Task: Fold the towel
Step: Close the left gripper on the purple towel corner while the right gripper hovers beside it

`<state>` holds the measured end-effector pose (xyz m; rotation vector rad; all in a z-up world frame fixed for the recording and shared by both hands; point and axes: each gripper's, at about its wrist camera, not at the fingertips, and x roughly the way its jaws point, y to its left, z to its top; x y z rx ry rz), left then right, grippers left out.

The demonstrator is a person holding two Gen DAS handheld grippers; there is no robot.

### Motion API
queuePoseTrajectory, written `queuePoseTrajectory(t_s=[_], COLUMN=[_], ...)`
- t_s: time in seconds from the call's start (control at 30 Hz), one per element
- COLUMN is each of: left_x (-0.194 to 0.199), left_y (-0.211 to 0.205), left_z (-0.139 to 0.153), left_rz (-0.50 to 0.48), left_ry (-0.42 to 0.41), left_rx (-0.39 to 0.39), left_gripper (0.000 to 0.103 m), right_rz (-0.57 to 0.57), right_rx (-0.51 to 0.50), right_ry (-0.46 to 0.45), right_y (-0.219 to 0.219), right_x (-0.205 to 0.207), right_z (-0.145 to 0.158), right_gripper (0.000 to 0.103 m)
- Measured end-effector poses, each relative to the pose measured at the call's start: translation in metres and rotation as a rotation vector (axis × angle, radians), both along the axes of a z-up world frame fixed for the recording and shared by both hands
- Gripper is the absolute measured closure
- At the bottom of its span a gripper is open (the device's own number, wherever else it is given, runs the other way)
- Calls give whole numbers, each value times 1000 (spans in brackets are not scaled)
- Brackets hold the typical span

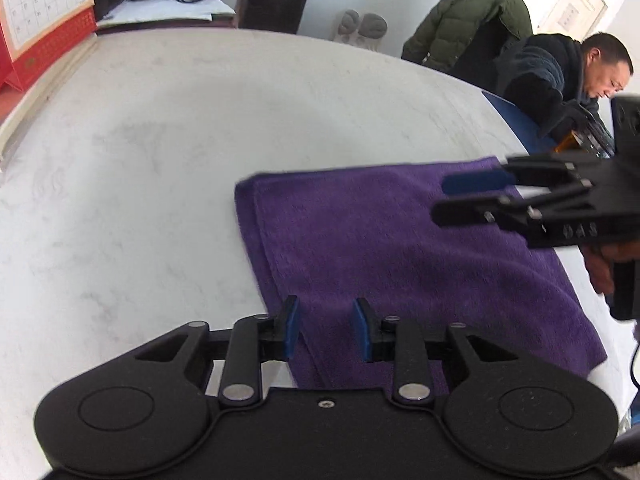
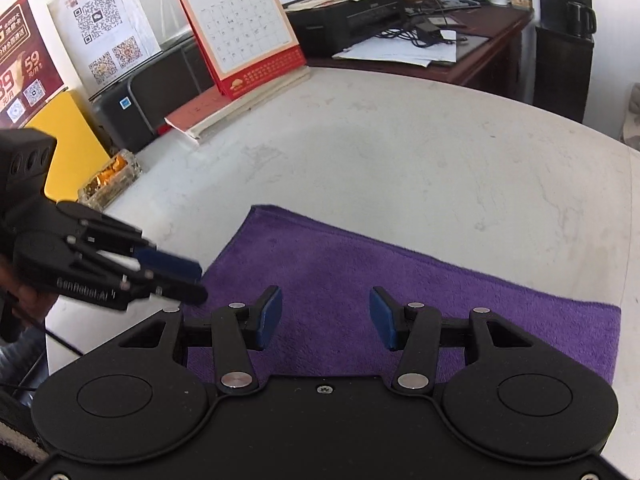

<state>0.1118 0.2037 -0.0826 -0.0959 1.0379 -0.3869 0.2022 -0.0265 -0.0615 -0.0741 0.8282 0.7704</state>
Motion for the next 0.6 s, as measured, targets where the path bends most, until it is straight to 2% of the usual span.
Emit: queuePoseTrajectory(t_s=[0.23, 0.43, 0.53, 0.6], left_x=[-1, 1, 3, 5], left_y=[6, 9, 15, 20], left_z=[-2, 0, -1, -2], left_rz=[59, 63, 84, 107], left_ry=[7, 24, 48, 77], left_rx=[-18, -41, -78, -142], left_gripper=[76, 76, 76, 76], right_rz=[96, 66, 48, 37], right_rx=[-48, -58, -64, -68], right_ry=[-21, 1, 11, 13], right_y=[28, 24, 19, 15], right_x=[11, 6, 2, -1], right_z=[-2, -9, -13, -13], right_gripper=[55, 55, 55, 55])
